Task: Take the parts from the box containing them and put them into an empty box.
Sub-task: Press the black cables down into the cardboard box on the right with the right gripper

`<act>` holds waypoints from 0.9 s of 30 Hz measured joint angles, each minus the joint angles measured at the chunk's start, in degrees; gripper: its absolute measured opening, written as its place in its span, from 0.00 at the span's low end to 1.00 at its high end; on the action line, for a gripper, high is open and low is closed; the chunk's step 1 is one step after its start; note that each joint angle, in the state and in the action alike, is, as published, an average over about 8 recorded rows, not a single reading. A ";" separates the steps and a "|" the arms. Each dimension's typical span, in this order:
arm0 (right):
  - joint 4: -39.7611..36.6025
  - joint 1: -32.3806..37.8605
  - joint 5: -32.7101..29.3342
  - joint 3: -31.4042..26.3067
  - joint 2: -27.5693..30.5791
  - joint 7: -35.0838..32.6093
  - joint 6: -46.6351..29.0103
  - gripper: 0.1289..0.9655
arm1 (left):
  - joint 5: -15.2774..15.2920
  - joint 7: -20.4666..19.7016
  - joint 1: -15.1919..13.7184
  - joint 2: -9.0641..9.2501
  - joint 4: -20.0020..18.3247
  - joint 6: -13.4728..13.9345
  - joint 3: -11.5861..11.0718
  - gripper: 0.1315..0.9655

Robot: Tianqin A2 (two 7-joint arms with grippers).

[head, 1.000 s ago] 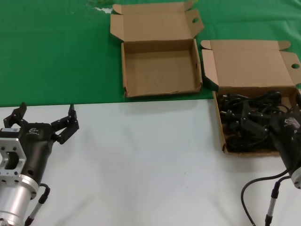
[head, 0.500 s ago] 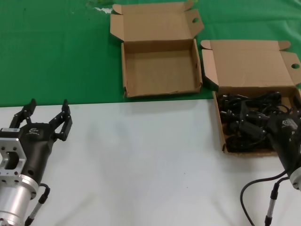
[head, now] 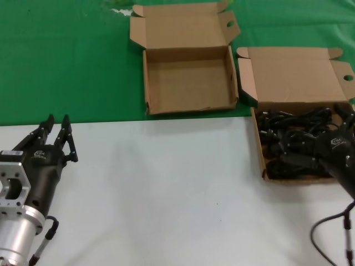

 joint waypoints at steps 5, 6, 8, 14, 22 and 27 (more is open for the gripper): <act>-1.57 2.49 -0.23 -1.11 6.24 -0.26 -7.47 1.00 | 0.00 -0.02 0.00 0.00 0.00 0.00 0.00 0.15; -1.99 3.19 -0.24 -1.35 7.49 -0.47 -9.19 1.00 | 0.00 -0.02 0.00 0.00 0.00 0.00 0.00 0.14; -2.90 4.78 -0.27 -1.86 9.87 -1.12 -12.77 1.00 | 0.00 -0.02 0.00 0.00 0.00 0.00 0.00 0.11; -5.97 11.14 -1.00 -4.20 16.10 -4.47 -24.19 1.00 | 0.00 -0.02 0.00 0.00 0.00 0.00 0.00 0.04; -11.63 22.71 -4.55 -9.25 20.11 -10.66 -37.93 1.00 | 0.01 -0.02 0.00 0.00 0.00 0.00 0.00 0.01; -16.78 30.84 -8.79 -13.24 20.33 -15.77 -44.97 1.00 | 0.01 -0.02 0.00 0.00 0.00 0.00 0.00 0.01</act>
